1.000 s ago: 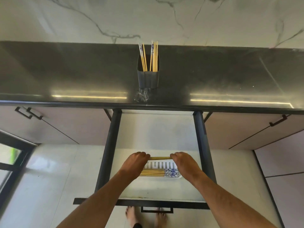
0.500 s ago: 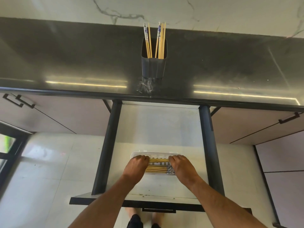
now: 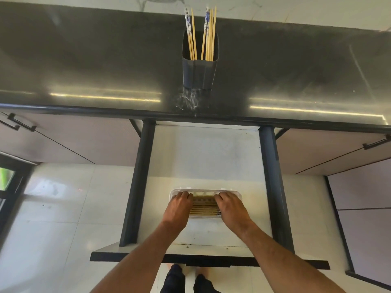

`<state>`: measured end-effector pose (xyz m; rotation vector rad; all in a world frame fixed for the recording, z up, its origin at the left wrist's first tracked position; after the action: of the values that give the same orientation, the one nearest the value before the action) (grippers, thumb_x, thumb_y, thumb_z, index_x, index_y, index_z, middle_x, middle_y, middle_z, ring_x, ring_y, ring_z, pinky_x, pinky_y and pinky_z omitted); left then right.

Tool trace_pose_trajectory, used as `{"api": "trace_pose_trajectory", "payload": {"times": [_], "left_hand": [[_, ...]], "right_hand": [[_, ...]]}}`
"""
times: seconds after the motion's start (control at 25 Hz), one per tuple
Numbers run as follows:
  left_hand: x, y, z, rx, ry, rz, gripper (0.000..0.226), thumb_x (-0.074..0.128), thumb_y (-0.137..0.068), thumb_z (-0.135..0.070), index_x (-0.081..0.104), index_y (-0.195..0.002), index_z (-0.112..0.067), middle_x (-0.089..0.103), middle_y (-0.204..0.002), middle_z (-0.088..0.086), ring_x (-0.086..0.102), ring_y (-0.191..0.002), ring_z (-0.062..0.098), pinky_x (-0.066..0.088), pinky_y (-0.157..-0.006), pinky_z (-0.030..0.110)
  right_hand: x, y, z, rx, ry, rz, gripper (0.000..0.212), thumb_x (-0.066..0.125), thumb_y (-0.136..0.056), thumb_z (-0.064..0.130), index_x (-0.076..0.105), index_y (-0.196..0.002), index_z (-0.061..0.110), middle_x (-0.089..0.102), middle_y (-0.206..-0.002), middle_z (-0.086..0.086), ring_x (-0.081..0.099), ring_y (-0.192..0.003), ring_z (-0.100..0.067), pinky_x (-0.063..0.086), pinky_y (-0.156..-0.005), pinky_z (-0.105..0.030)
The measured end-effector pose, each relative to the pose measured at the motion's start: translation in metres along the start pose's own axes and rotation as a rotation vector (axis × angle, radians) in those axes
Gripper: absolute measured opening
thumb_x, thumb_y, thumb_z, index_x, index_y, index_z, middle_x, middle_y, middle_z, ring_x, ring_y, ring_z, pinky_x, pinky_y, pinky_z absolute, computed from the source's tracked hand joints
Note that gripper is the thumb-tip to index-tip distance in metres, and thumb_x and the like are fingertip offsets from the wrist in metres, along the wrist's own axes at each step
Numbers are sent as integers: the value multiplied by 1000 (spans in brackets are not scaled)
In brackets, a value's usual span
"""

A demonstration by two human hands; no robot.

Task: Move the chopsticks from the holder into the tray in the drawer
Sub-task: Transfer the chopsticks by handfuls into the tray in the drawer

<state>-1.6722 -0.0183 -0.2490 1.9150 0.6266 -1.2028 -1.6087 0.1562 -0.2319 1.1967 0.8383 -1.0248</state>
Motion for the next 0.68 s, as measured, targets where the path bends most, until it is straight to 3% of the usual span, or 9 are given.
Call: {"api": "trace_pose_trajectory", "payload": {"times": [0.36, 0.68], "left_hand": [[-4, -1, 4, -14, -34, -5, 36, 82, -79, -7, 71, -113, -15, 65, -114, 2, 60, -103, 18, 55, -93, 29], [-3, 2, 5, -18, 43, -55, 43, 78, -86, -8, 63, -126, -12, 63, -122, 7, 62, -106, 18, 58, -89, 27]], "right_hand": [[6, 0, -1, 59, -76, -26, 30, 56, -95, 4, 69, -121, 12, 64, -129, -7, 58, -119, -21, 50, -102, -32], [3, 4, 3, 64, -112, -75, 37, 57, -90, 0, 66, -124, 9, 67, -126, -8, 61, -117, -21, 49, -102, -31]]}}
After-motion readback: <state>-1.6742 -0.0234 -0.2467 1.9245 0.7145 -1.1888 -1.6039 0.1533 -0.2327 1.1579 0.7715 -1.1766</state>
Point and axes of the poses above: each hand's wrist, its own y-axis away from the middle knuckle, its own x-axis out of the palm, z = x × y, the point moved 4 cm from there along -y, towards the middle knuckle
